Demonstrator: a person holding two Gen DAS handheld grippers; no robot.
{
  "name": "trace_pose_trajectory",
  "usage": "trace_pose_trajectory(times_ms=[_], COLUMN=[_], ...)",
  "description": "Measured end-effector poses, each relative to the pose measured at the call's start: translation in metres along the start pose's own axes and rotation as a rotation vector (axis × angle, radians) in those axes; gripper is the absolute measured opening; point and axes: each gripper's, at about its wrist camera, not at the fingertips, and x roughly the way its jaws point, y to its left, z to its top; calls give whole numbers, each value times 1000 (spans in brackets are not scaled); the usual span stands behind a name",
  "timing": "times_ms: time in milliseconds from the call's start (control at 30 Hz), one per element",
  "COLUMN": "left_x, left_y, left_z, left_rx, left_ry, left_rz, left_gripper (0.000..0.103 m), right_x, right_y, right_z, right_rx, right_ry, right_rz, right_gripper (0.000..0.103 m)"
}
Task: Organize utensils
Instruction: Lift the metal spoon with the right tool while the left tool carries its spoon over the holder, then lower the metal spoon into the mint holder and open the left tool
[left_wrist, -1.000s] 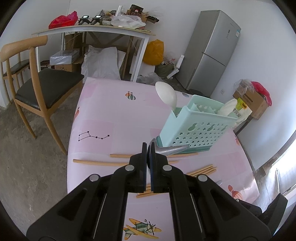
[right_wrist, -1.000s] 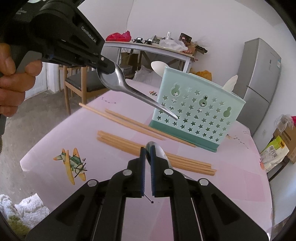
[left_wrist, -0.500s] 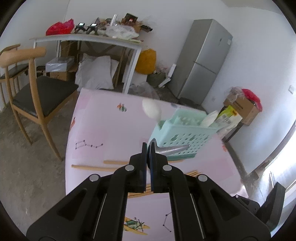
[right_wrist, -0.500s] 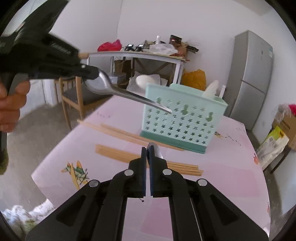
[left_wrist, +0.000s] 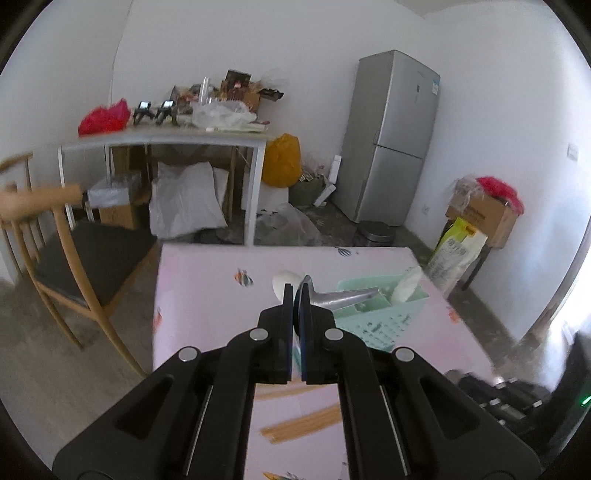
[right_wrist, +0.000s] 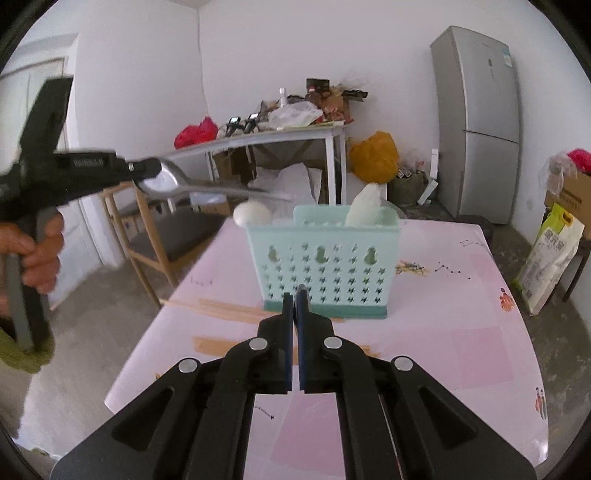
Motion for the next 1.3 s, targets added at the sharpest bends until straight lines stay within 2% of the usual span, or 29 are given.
trace_pose_trajectory(times_ms=[133, 433, 533, 667, 767, 867, 900, 967, 1033, 1133, 1300], left_x=[7, 43, 59, 83, 97, 103, 105, 105, 99, 87, 67], left_y=[-16, -58, -71, -82, -83, -77, -73, -65, -57, -47, -24], left_z=[10, 15, 13, 9, 12, 22, 26, 29, 33, 35, 27], left_rx=[119, 512, 610, 670, 633, 519, 465, 378, 295, 211, 85], left_ry=[-12, 80, 127, 212, 247, 236, 230, 214, 173, 116, 66], left_rz=[71, 236, 256, 242, 202, 132, 101, 52, 17, 0, -8], left_gripper=[1, 1, 1, 2, 4, 6, 8, 21, 25, 33, 44], right_x=[-3, 10, 12, 11, 10, 10, 9, 8, 5, 0, -12], right_y=[-10, -25, -29, -36, -40, -42, -42, -45, -47, -53, -71], right_z=[13, 15, 14, 13, 14, 14, 15, 16, 18, 27, 53], right_rx=[17, 48, 62, 80, 90, 97, 100, 105, 111, 128, 174], right_ry=[-33, -40, -38, -40, -42, -41, -41, -43, -50, -73, -135], right_rz=[-3, 17, 20, 17, 13, 8, 7, 7, 11, 33, 94], right_gripper=[2, 2, 2, 2, 2, 2, 2, 2, 2, 2, 2])
